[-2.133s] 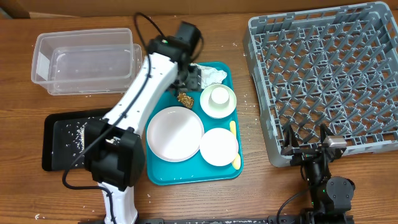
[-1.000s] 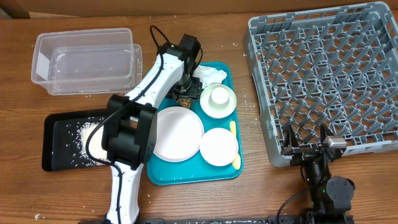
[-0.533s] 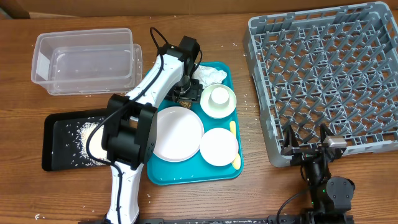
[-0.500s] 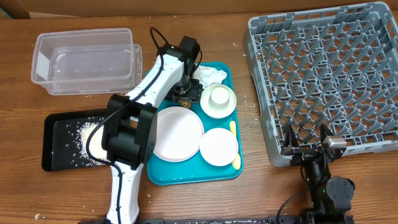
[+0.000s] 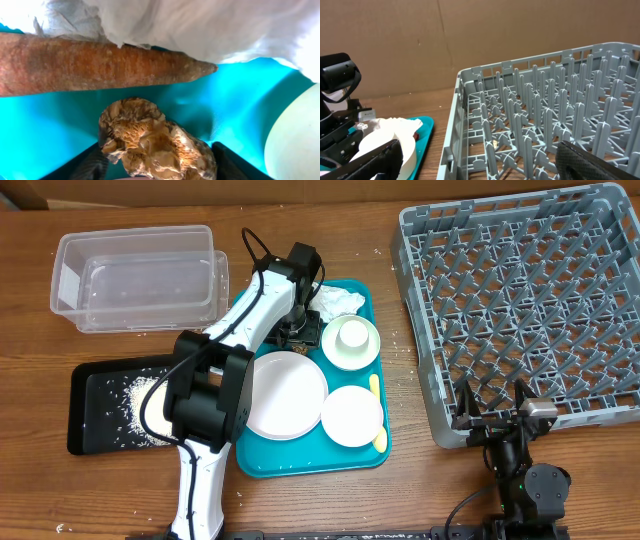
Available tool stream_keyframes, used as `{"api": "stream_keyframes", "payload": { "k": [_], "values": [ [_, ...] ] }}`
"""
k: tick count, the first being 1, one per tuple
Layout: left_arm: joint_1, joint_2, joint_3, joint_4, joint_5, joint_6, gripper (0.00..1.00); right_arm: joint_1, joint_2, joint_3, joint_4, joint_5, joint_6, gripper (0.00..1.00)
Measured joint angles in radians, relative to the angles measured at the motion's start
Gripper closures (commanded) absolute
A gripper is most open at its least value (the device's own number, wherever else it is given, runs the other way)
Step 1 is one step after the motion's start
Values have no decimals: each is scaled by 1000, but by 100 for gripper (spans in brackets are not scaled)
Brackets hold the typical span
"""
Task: Sort waste into correct bins and load items into the dishwasher
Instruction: 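Move the left gripper over the brown food scrap and lower onto it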
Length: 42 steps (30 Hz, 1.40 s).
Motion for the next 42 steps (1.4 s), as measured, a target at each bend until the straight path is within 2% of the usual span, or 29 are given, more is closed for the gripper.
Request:
{"api": "stream_keyframes", "payload": {
  "k": [3,7,18,26,32,42],
  "values": [
    [0,0,0,0,0,-4,38,0,0,0,0,0,0,0],
    [0,0,2,-10,1,-9,43,0,0,0,0,0,0,0],
    [0,1,145,-176,0,-35,48,0,0,0,0,0,0,0],
    [0,1,246,-225,0,-48,36,0,0,0,0,0,0,0],
    [0,1,192,-206,0,-95,34,0,0,0,0,0,0,0],
    [0,3,4,-34,-6,-98,34,0,0,0,-1,0,0,0]
  ]
}}
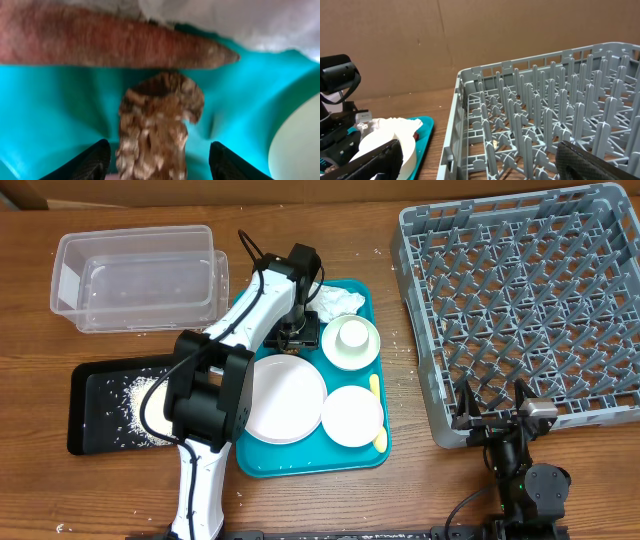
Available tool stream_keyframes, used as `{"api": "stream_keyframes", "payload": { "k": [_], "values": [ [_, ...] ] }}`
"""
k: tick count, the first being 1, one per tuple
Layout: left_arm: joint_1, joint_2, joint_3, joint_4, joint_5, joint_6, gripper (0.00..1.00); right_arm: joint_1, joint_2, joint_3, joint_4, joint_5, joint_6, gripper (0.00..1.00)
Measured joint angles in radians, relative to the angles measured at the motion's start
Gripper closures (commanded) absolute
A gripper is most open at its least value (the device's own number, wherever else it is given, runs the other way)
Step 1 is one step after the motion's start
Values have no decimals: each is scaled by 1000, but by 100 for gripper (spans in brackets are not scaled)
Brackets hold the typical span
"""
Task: Sort waste into correct bins and load items into the dishwasher
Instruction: 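Move the left gripper over the brown food scrap and lower onto it, then close the left gripper on the brown scrap and lift it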
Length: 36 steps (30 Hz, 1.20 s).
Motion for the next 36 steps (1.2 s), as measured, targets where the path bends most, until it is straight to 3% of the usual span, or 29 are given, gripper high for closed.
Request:
{"api": "stream_keyframes", "payload": {
  "k": [8,21,24,36],
  "values": [
    [0,0,-8,55,-50,1,34,0,0,0,0,0,0,0],
    [0,0,-31,84,-37,4,57,0,0,0,1,0,0,0],
    [0,0,-29,49,-29,3,65,0,0,0,0,0,0,0],
    [0,1,186,-175,-33,3,67,0,0,0,1,0,0,0]
  ]
}}
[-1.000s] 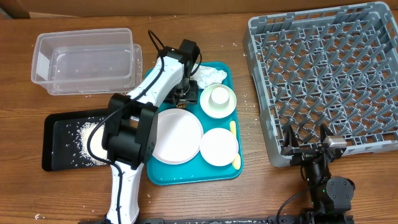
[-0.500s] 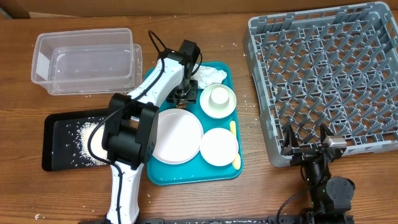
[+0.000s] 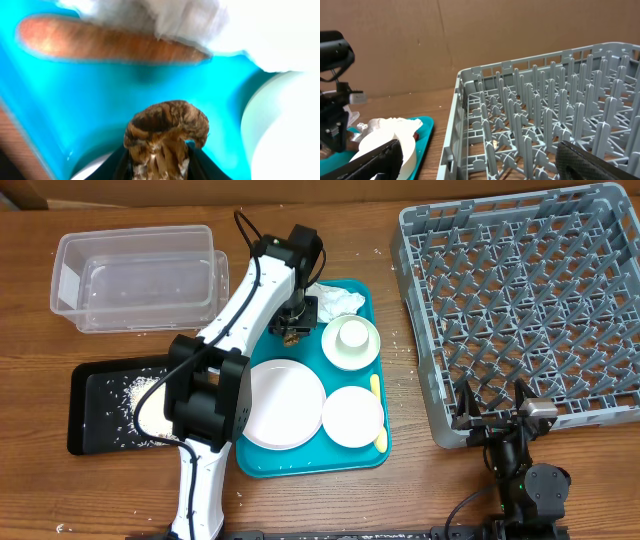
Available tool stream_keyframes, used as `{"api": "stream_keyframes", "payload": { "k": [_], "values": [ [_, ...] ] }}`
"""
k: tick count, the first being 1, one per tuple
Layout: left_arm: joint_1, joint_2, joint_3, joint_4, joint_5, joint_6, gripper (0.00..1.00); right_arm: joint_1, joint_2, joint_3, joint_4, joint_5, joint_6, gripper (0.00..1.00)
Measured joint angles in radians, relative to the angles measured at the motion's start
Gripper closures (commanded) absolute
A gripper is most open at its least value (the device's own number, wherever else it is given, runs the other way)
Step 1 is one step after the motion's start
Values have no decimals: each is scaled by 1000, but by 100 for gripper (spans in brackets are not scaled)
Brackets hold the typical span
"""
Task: Sort waste into correct bins and load items into the dishwasher
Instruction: 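Close the left gripper on the brown scrap and lift it, then carry the brown scrap left and drop it onto the black tray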
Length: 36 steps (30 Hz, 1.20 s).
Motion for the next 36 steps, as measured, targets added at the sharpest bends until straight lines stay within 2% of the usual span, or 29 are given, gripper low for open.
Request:
{"api": "stream_keyframes", "payload": {
  "k": [10,20,24,31,36],
  "values": [
    [50,7,329,-383,-100,-94,68,0,0,0,0,0,0,0],
    [234,-10,354,-388,-85,-120,69,0,0,0,0,0,0,0],
    [305,-85,294,-385,-68,-104,69,0,0,0,0,-1,0,0],
    [436,-316,5,-389,-66,-103,69,0,0,0,-1,0,0,0],
    [539,-381,-163,-373,-99,-147,68,0,0,0,0,0,0,0]
  ]
}}
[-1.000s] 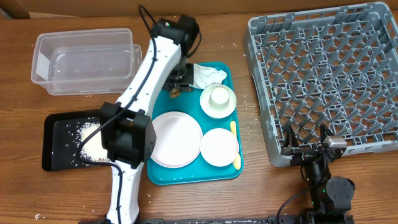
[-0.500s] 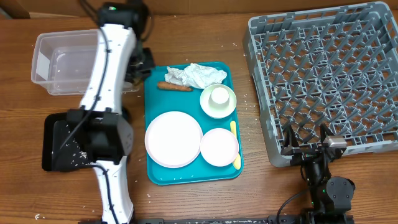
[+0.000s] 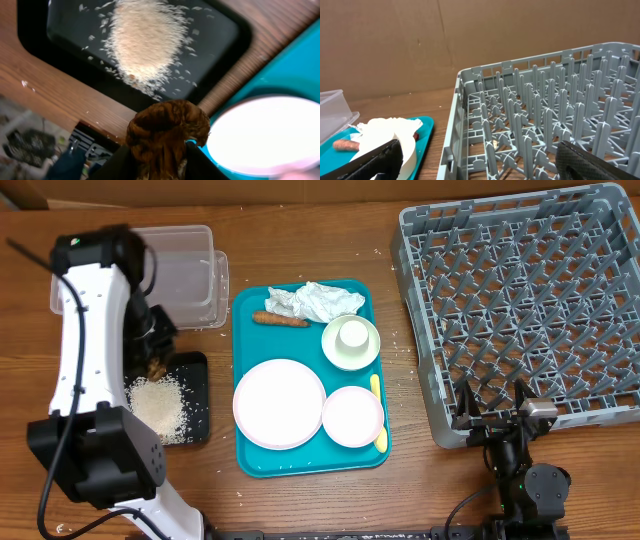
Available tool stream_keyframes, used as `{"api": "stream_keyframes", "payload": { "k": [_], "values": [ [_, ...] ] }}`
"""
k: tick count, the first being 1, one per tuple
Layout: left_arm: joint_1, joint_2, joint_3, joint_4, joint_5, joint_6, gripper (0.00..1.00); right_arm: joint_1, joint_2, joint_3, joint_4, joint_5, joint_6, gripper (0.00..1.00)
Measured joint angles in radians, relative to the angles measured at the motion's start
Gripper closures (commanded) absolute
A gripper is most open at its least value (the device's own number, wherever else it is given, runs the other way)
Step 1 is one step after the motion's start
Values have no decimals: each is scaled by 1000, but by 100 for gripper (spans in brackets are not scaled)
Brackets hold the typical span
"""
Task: Sort waste into correct bins and load items into the dishwasher
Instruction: 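Carry the brown scrap left and drop it onto the black tray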
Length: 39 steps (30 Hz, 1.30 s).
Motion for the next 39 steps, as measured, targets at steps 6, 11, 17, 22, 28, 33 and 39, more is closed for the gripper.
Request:
{"api": "stream_keyframes", "payload": {
  "k": [6,11,17,22,28,33,39],
  "values": [
    [106,0,-164,147,-15,-34,65,0,0,0,0,0,0,0],
    [177,0,-294,262,-20,-45,65,0,0,0,0,0,0,0],
    [251,0,-416,412,-21,-60,65,0,0,0,0,0,0,0],
    [273,0,-481,506,-31,-60,57,0,0,0,0,0,0,0],
    [273,0,-491,570,-33,-63,56,0,0,0,0,0,0,0],
    [273,0,-491,571,-34,-63,59,0,0,0,0,0,0,0],
    [273,1,-442,468,-13,-45,62,0,0,0,0,-1,0,0]
  ]
}}
